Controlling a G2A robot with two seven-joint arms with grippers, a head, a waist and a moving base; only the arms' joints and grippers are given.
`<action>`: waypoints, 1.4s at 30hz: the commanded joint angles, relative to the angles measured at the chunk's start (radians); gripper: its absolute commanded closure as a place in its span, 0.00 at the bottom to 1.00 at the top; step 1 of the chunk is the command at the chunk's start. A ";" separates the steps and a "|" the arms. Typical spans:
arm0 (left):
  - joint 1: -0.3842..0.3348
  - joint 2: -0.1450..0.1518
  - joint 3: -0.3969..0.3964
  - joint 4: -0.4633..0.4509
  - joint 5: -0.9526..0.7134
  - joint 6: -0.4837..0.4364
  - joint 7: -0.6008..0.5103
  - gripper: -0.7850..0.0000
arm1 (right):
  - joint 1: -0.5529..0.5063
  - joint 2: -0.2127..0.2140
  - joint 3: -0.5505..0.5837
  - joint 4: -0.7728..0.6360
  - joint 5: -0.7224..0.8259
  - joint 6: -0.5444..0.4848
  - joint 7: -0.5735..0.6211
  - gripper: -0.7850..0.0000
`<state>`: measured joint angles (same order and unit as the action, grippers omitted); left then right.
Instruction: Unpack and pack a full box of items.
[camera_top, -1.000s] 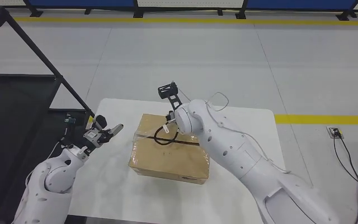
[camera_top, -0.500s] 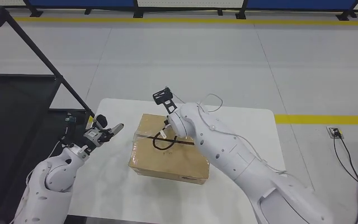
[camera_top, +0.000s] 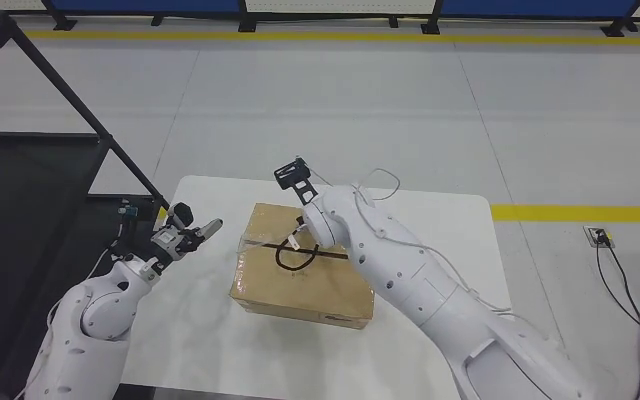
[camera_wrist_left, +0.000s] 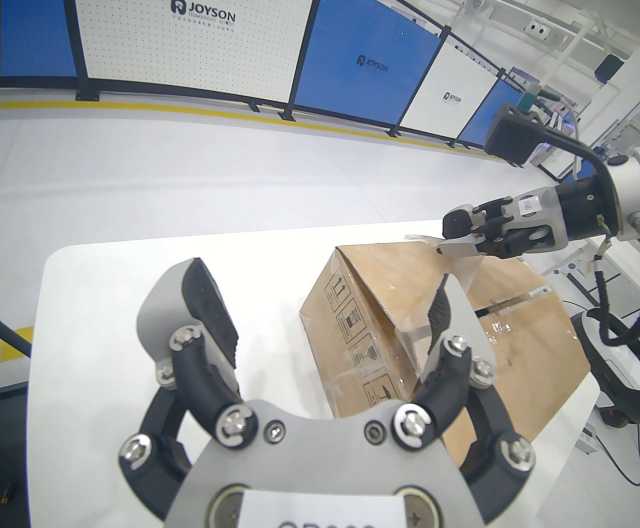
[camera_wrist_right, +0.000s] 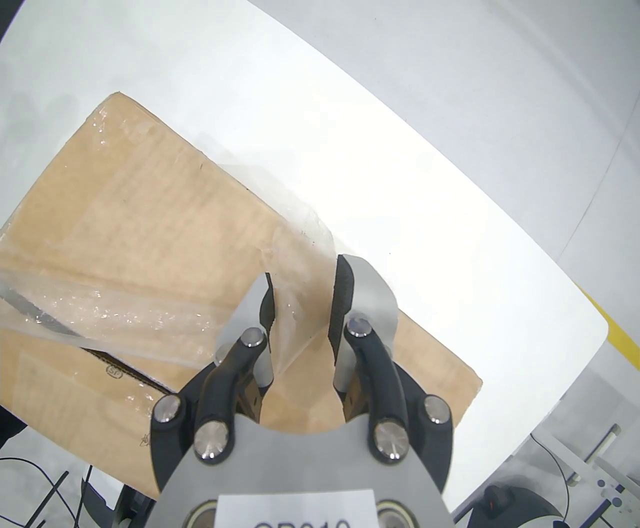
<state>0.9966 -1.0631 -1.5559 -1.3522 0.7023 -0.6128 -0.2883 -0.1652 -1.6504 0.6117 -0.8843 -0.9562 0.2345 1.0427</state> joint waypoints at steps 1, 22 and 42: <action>-0.002 0.001 0.002 0.001 0.001 0.000 0.000 0.00 | -0.007 0.003 0.009 -0.011 -0.011 0.002 0.003 0.89; -0.032 0.003 0.069 -0.078 0.095 0.049 0.004 0.00 | -0.334 0.106 0.275 -0.414 -0.108 -0.077 -0.151 1.00; -0.078 -0.011 0.229 -0.017 0.385 0.096 0.077 0.00 | -0.652 0.171 0.451 -0.683 -0.142 -0.275 -0.337 1.00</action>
<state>0.9216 -1.0728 -1.3308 -1.3735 1.0875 -0.5201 -0.2113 -0.8149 -1.4802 1.0618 -1.5676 -1.0991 -0.0368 0.7074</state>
